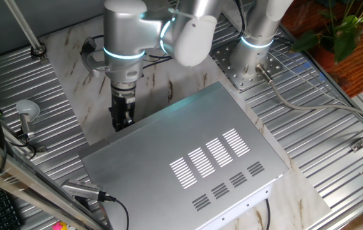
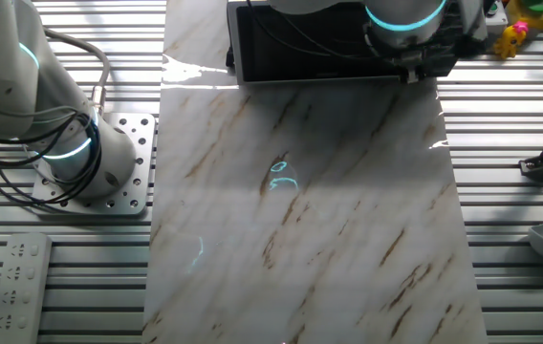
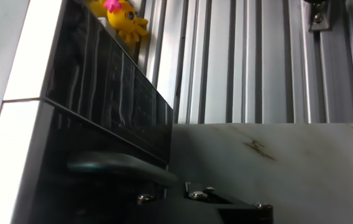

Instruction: Open the microwave door

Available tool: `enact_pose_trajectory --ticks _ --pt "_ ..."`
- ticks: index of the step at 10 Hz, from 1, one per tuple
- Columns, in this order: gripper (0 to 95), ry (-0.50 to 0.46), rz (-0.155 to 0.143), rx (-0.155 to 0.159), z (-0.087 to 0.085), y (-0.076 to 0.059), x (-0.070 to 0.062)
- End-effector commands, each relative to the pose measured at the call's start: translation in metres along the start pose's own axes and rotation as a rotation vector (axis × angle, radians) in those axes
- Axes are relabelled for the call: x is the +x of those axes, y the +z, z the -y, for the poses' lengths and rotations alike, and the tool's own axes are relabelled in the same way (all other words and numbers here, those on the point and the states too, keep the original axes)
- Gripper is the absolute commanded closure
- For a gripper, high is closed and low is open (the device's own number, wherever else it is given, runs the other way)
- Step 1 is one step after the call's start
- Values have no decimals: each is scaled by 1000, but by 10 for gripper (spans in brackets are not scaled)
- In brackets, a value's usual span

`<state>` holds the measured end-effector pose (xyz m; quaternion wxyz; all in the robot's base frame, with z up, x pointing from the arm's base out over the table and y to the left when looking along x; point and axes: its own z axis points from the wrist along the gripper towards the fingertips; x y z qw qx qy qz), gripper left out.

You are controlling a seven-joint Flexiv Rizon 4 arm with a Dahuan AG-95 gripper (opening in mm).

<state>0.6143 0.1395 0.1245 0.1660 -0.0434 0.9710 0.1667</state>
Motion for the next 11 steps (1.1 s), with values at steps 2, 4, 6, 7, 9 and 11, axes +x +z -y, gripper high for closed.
enact_pose_trajectory --ticks 2,4,6,7,9,11 --pt "760 -19 -2 51 5 -1 0" --pt "760 -5 3 46 5 -2 -1" --pt "760 9 4 28 5 -2 -1" --pt "760 8 4 26 5 -2 -1" --pt "760 13 5 23 2 -4 -1" --pt "760 13 0 31 -1 -6 -1"
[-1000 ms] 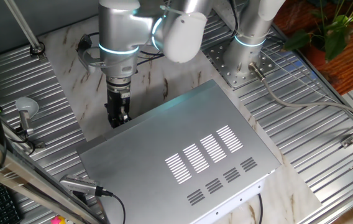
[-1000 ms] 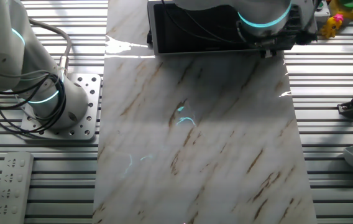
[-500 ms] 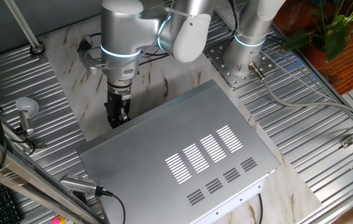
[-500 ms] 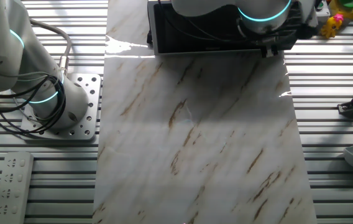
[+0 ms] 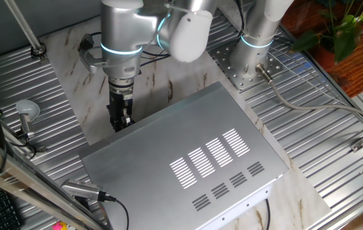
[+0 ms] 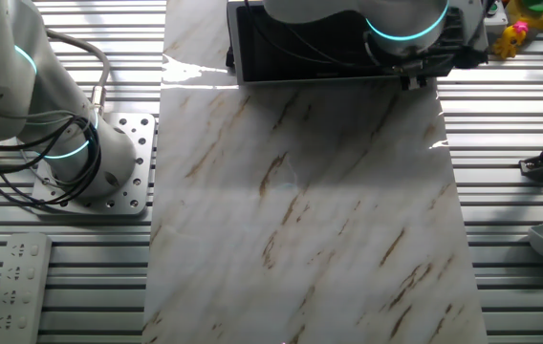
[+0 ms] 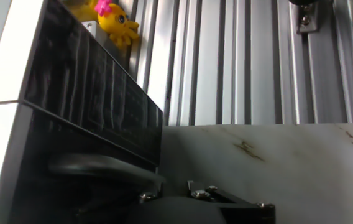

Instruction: Open the microwave door

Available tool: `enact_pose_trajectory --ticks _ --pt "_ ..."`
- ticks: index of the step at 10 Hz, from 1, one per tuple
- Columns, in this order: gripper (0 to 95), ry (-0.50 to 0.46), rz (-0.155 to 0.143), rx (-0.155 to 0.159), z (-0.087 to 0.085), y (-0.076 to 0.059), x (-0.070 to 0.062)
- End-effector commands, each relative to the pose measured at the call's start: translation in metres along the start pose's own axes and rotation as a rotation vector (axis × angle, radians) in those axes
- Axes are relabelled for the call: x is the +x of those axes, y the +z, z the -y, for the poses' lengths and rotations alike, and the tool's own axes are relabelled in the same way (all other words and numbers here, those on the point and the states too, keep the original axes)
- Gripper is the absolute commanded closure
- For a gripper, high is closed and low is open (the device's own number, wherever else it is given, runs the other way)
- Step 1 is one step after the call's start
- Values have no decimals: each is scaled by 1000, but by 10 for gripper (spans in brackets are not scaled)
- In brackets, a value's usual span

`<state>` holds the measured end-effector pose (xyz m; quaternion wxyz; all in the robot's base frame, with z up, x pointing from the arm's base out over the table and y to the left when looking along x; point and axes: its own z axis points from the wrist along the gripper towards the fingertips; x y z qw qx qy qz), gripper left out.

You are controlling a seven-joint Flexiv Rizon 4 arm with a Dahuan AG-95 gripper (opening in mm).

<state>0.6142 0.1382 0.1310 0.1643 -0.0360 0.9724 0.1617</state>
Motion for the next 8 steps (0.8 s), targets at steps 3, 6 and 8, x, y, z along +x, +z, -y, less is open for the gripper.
enact_pose_trajectory --ticks 3,6,8 --pt "570 5 6 7 -3 0 2" --pt "570 21 10 10 -10 4 0" --pt "570 6 7 34 -10 4 0"
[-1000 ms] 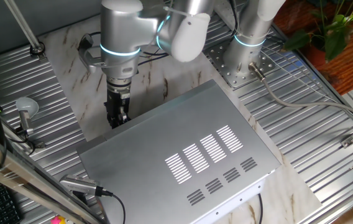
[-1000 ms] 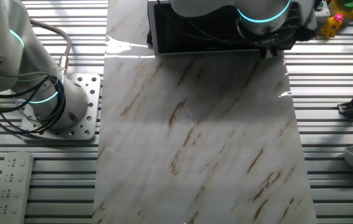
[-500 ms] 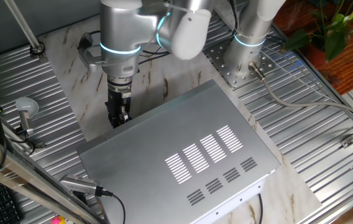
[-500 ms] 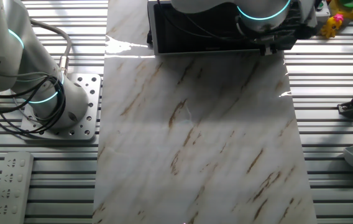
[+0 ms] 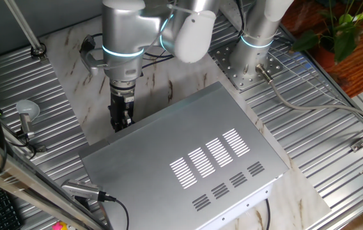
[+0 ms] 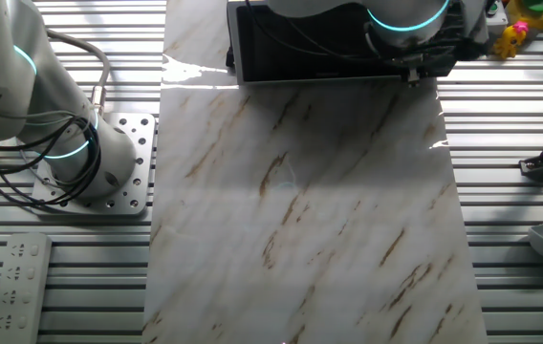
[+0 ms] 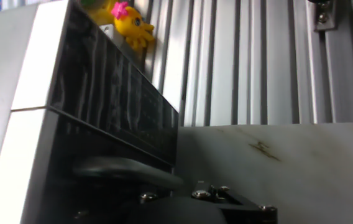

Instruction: Open the microwave door

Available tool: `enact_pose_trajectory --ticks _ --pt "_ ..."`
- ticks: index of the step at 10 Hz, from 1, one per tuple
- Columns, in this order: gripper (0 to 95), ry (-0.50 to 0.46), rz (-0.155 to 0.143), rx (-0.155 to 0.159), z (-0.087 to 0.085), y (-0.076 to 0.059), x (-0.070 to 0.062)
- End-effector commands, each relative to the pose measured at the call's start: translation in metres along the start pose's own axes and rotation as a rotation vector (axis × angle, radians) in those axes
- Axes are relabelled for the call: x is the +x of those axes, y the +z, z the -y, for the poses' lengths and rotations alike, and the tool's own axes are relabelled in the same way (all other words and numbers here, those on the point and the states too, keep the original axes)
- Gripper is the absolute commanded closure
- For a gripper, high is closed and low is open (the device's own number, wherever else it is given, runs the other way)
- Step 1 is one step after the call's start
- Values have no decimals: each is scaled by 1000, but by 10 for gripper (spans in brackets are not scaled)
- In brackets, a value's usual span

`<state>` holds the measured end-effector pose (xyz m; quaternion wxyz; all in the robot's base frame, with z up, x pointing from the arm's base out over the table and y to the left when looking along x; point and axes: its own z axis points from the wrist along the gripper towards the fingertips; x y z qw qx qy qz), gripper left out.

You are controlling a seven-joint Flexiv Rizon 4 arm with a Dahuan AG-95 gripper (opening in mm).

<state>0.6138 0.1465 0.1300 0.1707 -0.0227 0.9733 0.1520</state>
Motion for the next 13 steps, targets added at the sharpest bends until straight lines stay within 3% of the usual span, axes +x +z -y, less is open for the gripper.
enact_pose_trajectory --ticks 1,7,13 --pt "570 -13 -6 20 -2 1 -1" --pt "570 0 -9 45 -1 -1 -1" --pt "570 14 -7 37 1 -2 -2"
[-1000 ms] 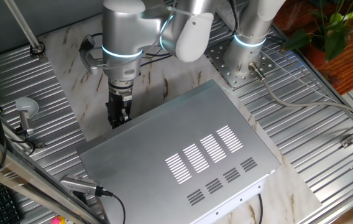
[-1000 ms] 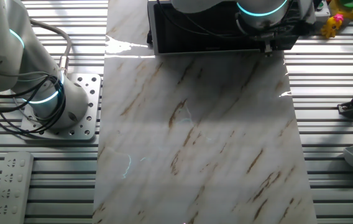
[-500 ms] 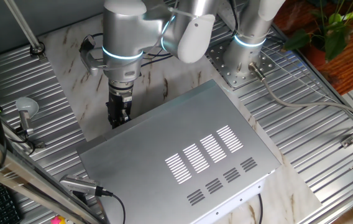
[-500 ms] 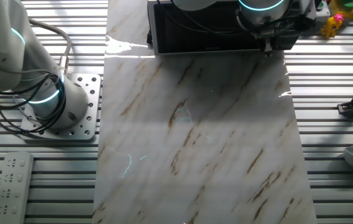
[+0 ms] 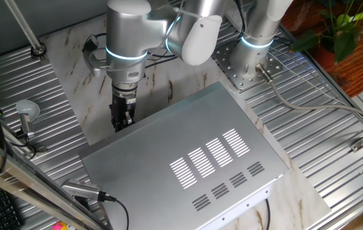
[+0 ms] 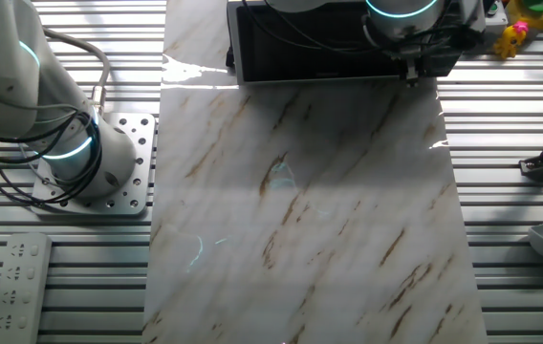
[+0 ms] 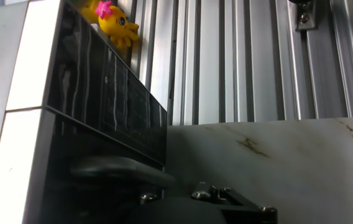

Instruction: Open the microwave door

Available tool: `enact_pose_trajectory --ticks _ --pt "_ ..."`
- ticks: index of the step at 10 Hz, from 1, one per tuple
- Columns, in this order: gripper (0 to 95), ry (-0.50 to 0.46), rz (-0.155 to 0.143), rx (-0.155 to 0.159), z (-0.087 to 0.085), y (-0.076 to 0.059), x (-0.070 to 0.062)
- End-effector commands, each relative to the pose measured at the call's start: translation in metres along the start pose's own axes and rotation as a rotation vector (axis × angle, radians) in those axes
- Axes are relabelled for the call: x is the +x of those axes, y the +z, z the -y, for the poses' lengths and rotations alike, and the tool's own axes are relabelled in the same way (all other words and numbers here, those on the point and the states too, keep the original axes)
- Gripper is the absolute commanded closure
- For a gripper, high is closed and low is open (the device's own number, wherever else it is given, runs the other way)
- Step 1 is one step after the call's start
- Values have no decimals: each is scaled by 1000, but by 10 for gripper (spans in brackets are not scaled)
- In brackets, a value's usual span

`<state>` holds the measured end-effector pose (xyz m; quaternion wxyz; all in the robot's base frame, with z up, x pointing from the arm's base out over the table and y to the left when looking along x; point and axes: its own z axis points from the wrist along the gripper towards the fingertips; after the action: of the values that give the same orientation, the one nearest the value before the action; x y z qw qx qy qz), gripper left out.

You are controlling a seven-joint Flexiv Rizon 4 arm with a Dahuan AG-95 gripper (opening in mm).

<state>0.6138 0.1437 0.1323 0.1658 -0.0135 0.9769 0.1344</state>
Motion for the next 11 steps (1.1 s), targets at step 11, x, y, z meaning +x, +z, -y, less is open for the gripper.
enact_pose_trajectory --ticks 11 --pt "570 -47 -26 -17 5 1 -10"
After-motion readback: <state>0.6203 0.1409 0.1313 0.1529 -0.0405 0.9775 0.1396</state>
